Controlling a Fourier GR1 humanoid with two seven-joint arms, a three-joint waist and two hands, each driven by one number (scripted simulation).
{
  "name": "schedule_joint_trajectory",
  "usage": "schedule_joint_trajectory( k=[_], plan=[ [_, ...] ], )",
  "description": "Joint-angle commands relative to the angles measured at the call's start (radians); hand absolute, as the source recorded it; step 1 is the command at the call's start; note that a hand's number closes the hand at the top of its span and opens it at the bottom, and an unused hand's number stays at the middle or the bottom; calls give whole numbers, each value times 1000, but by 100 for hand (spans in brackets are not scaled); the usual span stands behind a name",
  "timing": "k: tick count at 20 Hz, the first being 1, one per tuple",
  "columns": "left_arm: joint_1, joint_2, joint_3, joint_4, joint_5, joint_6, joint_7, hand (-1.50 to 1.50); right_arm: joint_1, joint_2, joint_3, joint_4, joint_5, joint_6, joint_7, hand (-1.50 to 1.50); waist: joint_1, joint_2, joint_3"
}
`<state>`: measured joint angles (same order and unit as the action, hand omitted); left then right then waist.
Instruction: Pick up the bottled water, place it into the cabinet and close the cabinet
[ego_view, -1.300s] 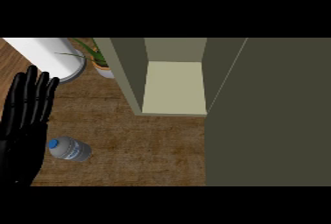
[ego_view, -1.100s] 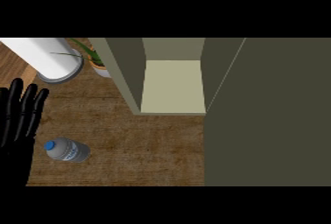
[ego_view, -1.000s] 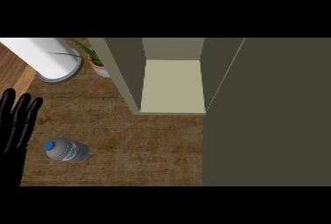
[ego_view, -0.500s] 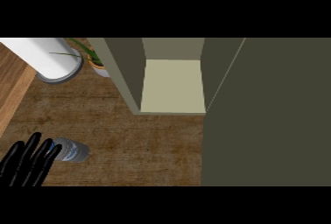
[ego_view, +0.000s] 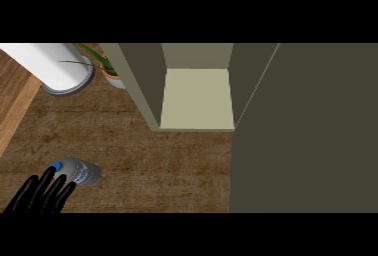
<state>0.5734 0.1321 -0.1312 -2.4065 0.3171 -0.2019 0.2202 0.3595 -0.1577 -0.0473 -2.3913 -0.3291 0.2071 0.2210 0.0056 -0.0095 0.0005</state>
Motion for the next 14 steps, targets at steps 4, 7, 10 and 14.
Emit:
schedule_joint_trajectory(
  k=[4, 7, 10, 14],
  plan=[
    [93, -7, -26, -252, 24, 13, 17, -150, 60, 11, -35, -157, -115, -12, 52, -150, -1, -3, 1],
    [155, 13, -8, -245, 45, -26, -23, -150, 55, -5, -72, -150, -152, -8, 62, -150, 8, -6, 0],
    [163, 8, -29, -292, 33, 12, 21, -150, 83, 6, -57, -145, -124, 8, 42, -150, 1, -4, 1],
    [233, -5, -28, -204, 13, -39, -92, -150, 91, 1, -73, -148, -181, 16, 60, -150, 7, -5, 0]
  ],
)
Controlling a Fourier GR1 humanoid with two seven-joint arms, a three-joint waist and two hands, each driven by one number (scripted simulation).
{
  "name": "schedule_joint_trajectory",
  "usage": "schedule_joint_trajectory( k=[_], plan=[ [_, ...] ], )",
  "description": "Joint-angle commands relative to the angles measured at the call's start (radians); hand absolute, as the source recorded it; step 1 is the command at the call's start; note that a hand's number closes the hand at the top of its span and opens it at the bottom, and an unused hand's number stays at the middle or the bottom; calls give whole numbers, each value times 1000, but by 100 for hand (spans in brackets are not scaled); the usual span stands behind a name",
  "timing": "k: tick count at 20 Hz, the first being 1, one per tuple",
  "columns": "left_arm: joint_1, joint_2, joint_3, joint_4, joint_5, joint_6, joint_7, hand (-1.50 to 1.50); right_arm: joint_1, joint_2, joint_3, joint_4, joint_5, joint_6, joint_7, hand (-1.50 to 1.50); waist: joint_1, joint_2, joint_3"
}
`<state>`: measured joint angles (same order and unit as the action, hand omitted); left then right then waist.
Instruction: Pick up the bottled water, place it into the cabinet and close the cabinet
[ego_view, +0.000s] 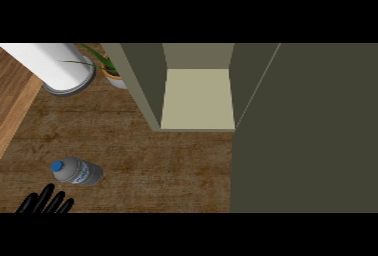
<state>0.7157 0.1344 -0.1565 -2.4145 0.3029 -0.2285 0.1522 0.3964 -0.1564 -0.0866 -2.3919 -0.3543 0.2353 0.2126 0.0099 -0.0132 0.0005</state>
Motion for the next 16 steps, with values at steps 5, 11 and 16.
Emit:
schedule_joint_trajectory(
  k=[5, 11, 16],
  plan=[
    [70, -3, 110, -237, 92, 46, 8, -150, 89, 16, -17, -154, -140, 18, 29, -150, -11, -1, 1],
    [55, 9, 234, -88, 136, 3, -77, -150, 136, -16, -69, -189, -197, 47, 47, -150, -15, 3, -2],
    [4, 35, 307, -29, 138, 21, -20, -150, 180, -10, -100, -215, -234, 68, 14, -150, -33, 7, -1]
  ],
)
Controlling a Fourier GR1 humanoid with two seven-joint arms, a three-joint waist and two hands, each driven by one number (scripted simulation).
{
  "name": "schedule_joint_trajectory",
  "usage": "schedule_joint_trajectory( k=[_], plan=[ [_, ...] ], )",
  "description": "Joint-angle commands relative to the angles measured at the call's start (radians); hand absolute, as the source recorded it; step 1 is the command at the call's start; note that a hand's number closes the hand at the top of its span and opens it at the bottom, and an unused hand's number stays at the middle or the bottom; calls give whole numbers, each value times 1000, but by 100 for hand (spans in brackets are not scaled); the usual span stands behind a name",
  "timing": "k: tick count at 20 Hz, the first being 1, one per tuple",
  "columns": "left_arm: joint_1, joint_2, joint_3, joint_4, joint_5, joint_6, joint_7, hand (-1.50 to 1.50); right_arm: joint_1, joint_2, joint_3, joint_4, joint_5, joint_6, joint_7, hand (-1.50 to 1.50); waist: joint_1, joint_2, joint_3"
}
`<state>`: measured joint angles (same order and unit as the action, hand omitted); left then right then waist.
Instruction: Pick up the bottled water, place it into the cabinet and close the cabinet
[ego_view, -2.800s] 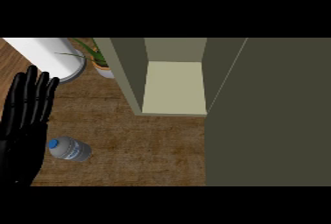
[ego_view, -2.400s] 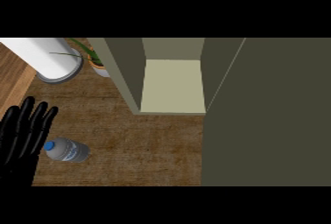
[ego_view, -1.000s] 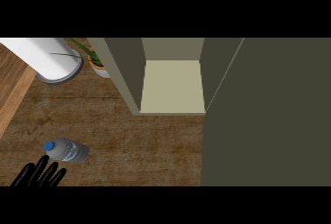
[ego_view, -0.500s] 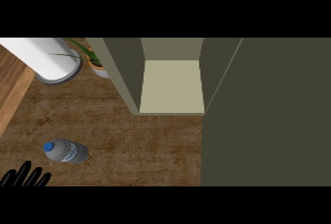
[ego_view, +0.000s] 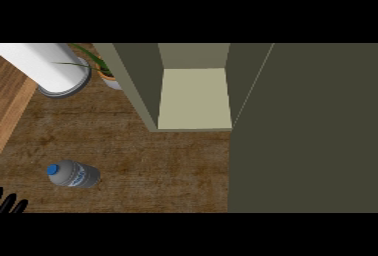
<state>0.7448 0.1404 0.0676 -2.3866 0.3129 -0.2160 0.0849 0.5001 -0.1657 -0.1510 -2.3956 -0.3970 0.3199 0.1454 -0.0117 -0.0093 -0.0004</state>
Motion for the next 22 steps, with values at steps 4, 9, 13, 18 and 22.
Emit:
schedule_joint_trajectory(
  k=[4, 9, 13, 18, 22],
  plan=[
    [-78, 34, 113, 25, 108, -10, 30, -150, 90, -8, -47, -198, -199, 16, 60, -150, -6, 4, 0],
    [-219, 79, 175, 229, 76, -44, -33, -150, 120, 4, -49, -179, -203, 45, 29, -150, -17, 5, -1],
    [-277, 89, 195, 361, 46, -80, -102, -150, 113, -47, -84, -189, -275, 48, 70, -150, -13, 6, -2],
    [-384, 97, 192, 520, -16, -79, -143, -150, 150, -12, -79, -179, -262, 73, 1, -150, -23, 6, -1],
    [-443, 102, 225, 679, -53, -87, -222, -150, 147, -33, -103, -160, -280, 85, -12, -150, -20, 8, -2]
  ],
)
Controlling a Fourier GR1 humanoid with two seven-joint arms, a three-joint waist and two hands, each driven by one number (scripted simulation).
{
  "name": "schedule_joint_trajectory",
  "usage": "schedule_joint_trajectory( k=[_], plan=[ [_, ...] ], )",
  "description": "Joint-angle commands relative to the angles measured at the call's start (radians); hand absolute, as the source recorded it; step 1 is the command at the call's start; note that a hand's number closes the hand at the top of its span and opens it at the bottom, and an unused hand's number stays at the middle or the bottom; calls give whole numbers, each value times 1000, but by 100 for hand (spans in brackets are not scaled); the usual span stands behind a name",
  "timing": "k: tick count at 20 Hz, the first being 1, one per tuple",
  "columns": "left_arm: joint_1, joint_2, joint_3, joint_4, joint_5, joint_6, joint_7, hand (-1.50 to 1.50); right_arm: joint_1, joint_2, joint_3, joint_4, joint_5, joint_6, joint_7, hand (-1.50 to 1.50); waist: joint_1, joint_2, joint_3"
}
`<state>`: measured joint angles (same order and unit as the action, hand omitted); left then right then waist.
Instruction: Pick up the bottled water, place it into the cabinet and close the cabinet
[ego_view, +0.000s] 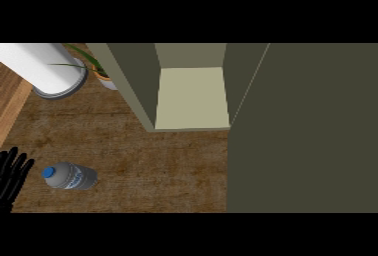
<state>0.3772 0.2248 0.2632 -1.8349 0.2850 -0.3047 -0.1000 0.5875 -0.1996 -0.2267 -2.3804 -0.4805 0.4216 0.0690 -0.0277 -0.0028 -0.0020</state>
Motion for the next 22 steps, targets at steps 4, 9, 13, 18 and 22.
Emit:
schedule_joint_trajectory(
  k=[4, 9, 13, 18, 22],
  plan=[
    [-132, -23, -24, 193, -116, 64, -34, -150, 61, 0, -27, -198, -216, -39, 79, -150, -5, 1, 0],
    [-139, 5, 3, 348, -119, 0, -127, -150, 125, -4, -44, -202, -228, 9, 44, -150, 0, -1, 0],
    [-237, -1, 10, 528, -153, 15, -194, -150, 163, 13, -21, -166, -191, 57, -9, -150, -3, 1, 0],
    [-275, 11, 40, 625, -173, 43, -246, -150, 213, -21, -57, -228, -257, 49, -1, -150, -7, -1, -1],
    [-318, -3, 43, 799, -202, 34, -379, -150, 181, -37, -51, -204, -254, 39, -9, -150, -3, 2, -2]
  ],
)
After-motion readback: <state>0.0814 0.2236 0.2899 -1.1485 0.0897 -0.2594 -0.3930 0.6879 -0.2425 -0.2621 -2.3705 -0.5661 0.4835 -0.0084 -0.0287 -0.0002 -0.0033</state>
